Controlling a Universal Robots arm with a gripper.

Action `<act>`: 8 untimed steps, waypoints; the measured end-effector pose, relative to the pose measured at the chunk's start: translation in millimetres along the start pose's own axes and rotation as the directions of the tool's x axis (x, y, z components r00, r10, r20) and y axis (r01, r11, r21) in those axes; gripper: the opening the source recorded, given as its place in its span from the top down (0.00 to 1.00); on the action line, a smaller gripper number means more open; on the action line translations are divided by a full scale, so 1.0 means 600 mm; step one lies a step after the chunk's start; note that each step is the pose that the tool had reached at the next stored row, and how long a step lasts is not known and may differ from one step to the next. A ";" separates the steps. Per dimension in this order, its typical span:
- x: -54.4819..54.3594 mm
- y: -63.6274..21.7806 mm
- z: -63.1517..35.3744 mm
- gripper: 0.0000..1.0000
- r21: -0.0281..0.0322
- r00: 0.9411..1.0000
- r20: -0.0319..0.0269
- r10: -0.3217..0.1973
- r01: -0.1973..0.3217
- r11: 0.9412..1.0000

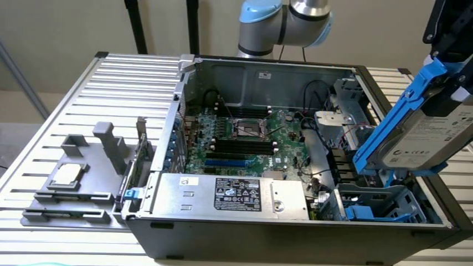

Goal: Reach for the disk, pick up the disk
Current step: 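Pick up the disk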

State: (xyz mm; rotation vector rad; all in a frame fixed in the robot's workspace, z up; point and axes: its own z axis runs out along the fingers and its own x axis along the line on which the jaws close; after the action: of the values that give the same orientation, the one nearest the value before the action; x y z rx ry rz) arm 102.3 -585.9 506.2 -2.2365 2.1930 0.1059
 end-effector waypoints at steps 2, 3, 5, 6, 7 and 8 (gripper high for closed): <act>0.000 0.000 0.001 0.67 0.001 1.000 0.000 0.017 -0.017 1.000; 0.000 0.000 0.001 0.67 0.001 1.000 0.000 0.021 -0.021 1.000; 0.000 0.000 0.001 0.67 0.001 1.000 0.001 0.022 -0.022 1.000; 0.000 0.000 0.001 0.67 0.001 1.000 0.001 0.022 -0.022 1.000; 0.000 0.000 0.001 0.67 0.001 1.000 0.001 0.022 -0.022 1.000; 0.000 0.000 0.001 0.67 0.001 1.000 0.001 0.022 -0.022 1.000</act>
State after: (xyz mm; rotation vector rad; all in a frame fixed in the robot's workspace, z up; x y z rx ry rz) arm 102.4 -586.0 505.3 -2.2118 2.2172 0.1055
